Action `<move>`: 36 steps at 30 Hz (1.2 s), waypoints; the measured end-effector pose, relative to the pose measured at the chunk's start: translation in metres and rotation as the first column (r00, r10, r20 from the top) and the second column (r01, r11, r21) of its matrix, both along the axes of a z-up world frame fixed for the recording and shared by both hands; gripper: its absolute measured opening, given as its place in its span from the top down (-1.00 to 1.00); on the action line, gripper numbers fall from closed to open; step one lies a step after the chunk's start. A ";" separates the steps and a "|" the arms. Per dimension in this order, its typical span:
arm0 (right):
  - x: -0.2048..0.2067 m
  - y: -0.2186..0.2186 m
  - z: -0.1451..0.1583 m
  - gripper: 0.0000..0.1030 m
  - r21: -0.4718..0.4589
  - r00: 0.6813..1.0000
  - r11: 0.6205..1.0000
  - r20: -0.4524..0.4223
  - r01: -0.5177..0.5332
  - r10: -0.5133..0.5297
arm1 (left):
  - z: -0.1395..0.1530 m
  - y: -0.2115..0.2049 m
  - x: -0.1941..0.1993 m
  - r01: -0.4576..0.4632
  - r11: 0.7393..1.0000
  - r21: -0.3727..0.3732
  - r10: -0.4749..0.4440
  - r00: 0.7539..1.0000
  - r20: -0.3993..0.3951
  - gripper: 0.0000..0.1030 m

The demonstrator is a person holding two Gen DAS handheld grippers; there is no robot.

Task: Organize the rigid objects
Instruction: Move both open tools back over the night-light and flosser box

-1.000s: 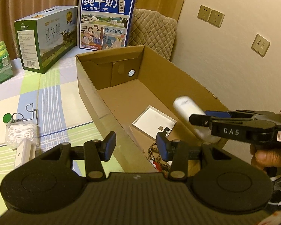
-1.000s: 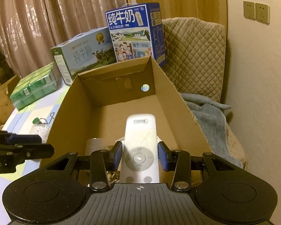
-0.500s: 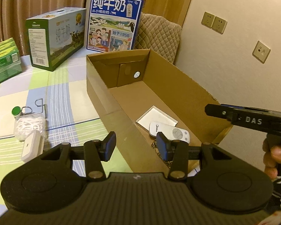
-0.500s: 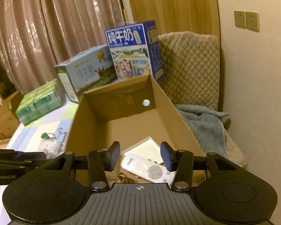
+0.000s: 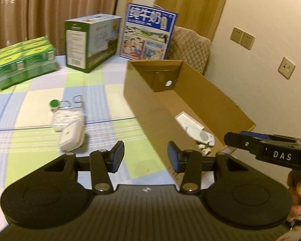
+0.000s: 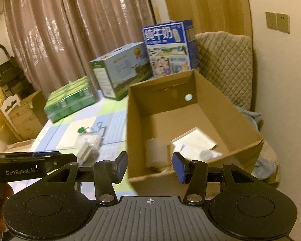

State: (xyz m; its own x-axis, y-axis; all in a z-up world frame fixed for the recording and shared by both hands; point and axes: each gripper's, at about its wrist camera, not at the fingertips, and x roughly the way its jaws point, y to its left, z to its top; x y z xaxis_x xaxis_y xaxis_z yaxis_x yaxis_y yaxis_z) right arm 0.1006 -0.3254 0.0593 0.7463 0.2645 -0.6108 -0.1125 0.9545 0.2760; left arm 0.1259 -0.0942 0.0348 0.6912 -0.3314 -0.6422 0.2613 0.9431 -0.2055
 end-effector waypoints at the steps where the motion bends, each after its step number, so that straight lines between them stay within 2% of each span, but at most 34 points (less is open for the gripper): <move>1: -0.003 0.004 0.000 0.09 0.002 1.000 1.000 -0.002 -0.004 0.004 | 0.000 0.006 -0.004 -0.011 1.000 0.002 0.011 1.000 0.000 0.19; 10: -0.017 0.044 0.001 0.06 0.010 0.997 0.997 -0.001 -0.080 0.080 | -0.002 0.058 -0.034 -0.111 0.993 0.025 0.111 0.994 0.007 0.10; 16: -0.022 0.069 -0.002 -0.20 0.013 0.991 0.991 0.005 -0.137 0.137 | -0.006 0.091 -0.042 -0.163 0.984 0.072 0.163 0.987 0.005 -0.02; 22: -0.025 0.091 -0.009 -0.26 0.023 0.986 0.986 -0.015 -0.166 0.166 | -0.007 0.122 -0.045 -0.221 0.973 0.072 0.221 0.975 0.009 -0.21; 29: -0.026 0.101 -0.019 -0.27 0.020 0.983 0.984 -0.045 -0.177 0.178 | -0.012 0.137 -0.047 -0.253 0.966 0.059 0.253 0.967 0.000 -0.39; 36: -0.028 0.106 -0.025 -0.27 0.010 0.982 0.984 -0.059 -0.179 0.179 | -0.018 0.138 -0.047 -0.251 0.966 0.061 0.252 0.968 -0.014 -0.45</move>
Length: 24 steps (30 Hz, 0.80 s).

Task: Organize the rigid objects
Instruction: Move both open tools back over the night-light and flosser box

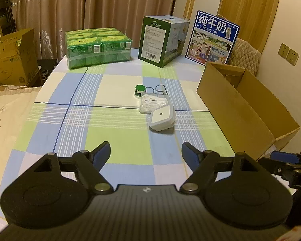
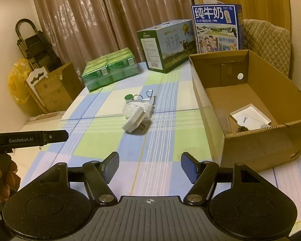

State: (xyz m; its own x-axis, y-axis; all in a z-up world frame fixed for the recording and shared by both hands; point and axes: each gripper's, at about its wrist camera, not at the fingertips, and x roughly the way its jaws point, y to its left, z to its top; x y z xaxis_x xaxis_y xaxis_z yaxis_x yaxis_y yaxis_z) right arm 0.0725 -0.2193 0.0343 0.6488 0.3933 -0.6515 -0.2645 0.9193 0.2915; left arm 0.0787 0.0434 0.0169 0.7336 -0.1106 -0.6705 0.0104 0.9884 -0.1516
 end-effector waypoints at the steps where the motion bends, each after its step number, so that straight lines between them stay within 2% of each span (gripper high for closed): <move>1: 0.000 0.001 -0.001 -0.27 -0.003 1.000 1.000 -0.001 0.000 0.000 | -0.001 0.000 0.000 0.000 1.000 0.000 0.000 1.000 -0.002 -0.45; 6: -0.002 0.006 0.001 -0.27 -0.014 1.000 1.000 0.003 0.002 -0.002 | -0.001 0.002 -0.002 0.005 1.000 0.002 -0.005 1.000 -0.005 -0.45; 17: -0.017 0.012 0.010 -0.27 -0.051 0.996 0.998 0.086 0.036 -0.032 | 0.000 0.004 -0.010 0.021 1.000 -0.006 -0.021 1.000 0.001 -0.52; 24: 0.004 0.022 0.008 -0.27 -0.065 0.993 0.998 0.120 0.023 -0.015 | -0.010 0.007 0.006 0.034 0.999 -0.018 -0.035 0.999 -0.022 -0.52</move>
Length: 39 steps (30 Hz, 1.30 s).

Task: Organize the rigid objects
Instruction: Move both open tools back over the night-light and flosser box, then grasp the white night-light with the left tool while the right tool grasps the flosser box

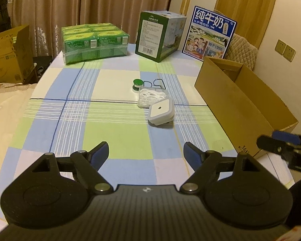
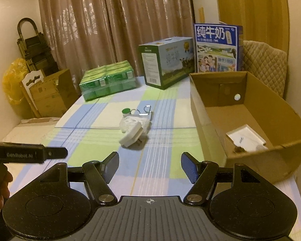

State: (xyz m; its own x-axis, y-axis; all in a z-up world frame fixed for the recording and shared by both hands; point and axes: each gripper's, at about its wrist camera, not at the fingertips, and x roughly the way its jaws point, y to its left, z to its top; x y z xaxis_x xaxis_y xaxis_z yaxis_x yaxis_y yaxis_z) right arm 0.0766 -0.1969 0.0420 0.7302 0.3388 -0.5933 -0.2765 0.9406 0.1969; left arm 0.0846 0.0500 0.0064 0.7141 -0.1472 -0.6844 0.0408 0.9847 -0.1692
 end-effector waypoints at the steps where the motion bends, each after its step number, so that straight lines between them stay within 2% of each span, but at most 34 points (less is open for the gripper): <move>1: 0.005 0.001 -0.002 -0.27 0.002 1.000 1.000 0.002 -0.002 0.002 | -0.002 0.001 0.004 0.005 1.000 -0.005 -0.005 1.000 -0.002 -0.52; 10: 0.070 0.019 -0.027 -0.27 -0.007 1.000 1.000 -0.010 -0.018 0.018 | -0.018 0.011 0.057 0.024 0.996 -0.089 -0.027 0.999 -0.026 -0.52; 13: 0.096 0.023 -0.035 -0.27 -0.010 1.000 1.000 -0.013 -0.018 0.018 | -0.026 0.008 0.080 0.047 0.996 -0.071 -0.049 0.998 -0.028 -0.52; 18: 0.137 0.027 -0.048 -0.26 -0.013 0.999 1.000 -0.033 -0.022 0.022 | -0.046 0.001 0.115 0.085 0.993 -0.082 -0.089 0.995 -0.047 -0.52; 21: 0.158 0.027 -0.055 -0.20 -0.004 0.999 1.000 -0.046 -0.023 0.023 | -0.059 -0.005 0.133 0.101 0.989 -0.105 -0.108 0.992 -0.063 -0.52; 23: 0.169 0.026 -0.060 -0.07 -0.004 0.998 1.000 -0.056 -0.014 0.014 | -0.066 -0.011 0.145 0.107 0.988 -0.115 -0.116 0.991 -0.070 -0.52; 28: 0.183 0.025 -0.074 -0.04 -0.001 0.993 1.000 -0.117 -0.007 0.007 | -0.082 -0.016 0.169 0.120 0.979 -0.165 -0.135 0.987 -0.087 -0.46; 32: 0.188 0.029 -0.075 -0.04 -0.054 0.997 0.998 -0.080 -0.016 0.011 | -0.098 -0.012 0.186 0.089 0.969 -0.231 -0.122 0.984 -0.132 -0.35; 39: 0.197 0.028 -0.074 -0.04 -0.040 0.997 0.999 -0.074 -0.008 0.005 | -0.111 -0.010 0.198 0.083 0.951 -0.297 -0.139 0.975 -0.172 -0.31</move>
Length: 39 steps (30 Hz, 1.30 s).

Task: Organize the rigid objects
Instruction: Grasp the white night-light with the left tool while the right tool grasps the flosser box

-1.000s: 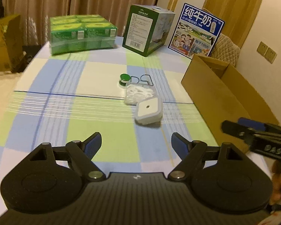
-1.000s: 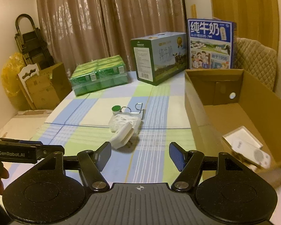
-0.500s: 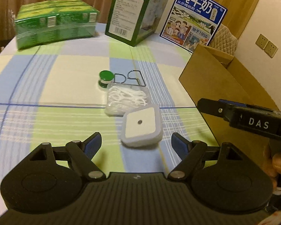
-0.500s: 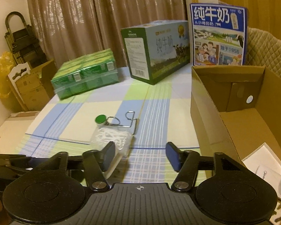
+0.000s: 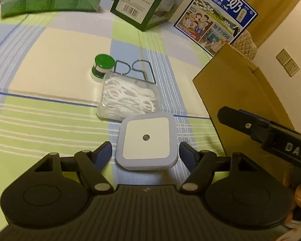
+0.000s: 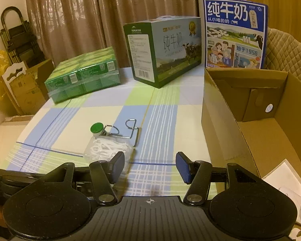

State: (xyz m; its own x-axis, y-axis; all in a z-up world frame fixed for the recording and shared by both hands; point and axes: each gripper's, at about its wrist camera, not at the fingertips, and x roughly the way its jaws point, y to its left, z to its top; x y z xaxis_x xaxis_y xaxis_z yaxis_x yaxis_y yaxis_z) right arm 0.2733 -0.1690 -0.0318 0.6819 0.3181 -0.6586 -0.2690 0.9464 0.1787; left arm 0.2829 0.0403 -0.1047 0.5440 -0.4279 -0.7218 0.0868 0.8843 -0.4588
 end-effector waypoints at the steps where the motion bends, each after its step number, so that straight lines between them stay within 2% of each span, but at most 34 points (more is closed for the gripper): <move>1: 0.000 0.000 0.001 -0.04 0.000 1.000 1.000 0.001 -0.001 0.001 | -0.001 -0.001 0.001 0.003 1.000 -0.006 -0.003 1.000 -0.004 -0.30; 8: 0.001 -0.003 0.000 -0.04 0.010 1.000 1.000 -0.019 0.015 -0.015 | -0.004 -0.006 0.005 0.015 1.000 0.008 -0.015 1.000 0.005 -0.20; 17: 0.003 -0.003 -0.003 -0.04 0.020 0.999 1.000 -0.034 0.016 -0.015 | 0.001 -0.014 0.002 0.068 0.994 0.081 -0.069 0.997 0.016 -0.18; 21: 0.004 -0.005 -0.003 -0.05 0.028 0.999 0.999 -0.035 0.026 -0.025 | 0.009 -0.008 -0.005 0.083 0.987 0.137 -0.088 0.996 0.031 -0.18; 24: 0.005 -0.006 -0.004 -0.04 0.046 0.998 0.999 -0.049 0.027 -0.025 | 0.021 0.008 -0.014 0.062 0.979 0.195 -0.076 0.995 0.061 -0.18; 28: 0.004 -0.002 -0.003 -0.04 0.053 0.999 0.999 -0.049 0.004 -0.002 | 0.027 0.037 -0.021 -0.012 0.968 0.250 -0.008 0.997 0.081 -0.18; 32: 0.005 0.008 -0.005 -0.04 0.064 0.998 0.998 -0.058 -0.015 0.018 | 0.031 0.057 -0.019 -0.055 0.946 0.320 0.025 0.995 0.097 -0.18; 39: 0.014 0.030 -0.016 -0.05 0.082 0.994 0.996 -0.096 -0.039 0.047 | 0.031 0.064 -0.010 -0.060 0.929 0.364 0.020 0.993 0.113 -0.18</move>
State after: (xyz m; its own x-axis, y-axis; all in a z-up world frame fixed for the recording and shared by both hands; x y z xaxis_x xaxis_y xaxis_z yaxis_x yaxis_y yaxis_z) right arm 0.2878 -0.1395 -0.0475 0.6003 0.4002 -0.6924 -0.2866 0.9159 0.2809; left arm 0.2724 0.1043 -0.0738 0.6367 -0.1208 -0.7616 0.0779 0.9927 -0.0924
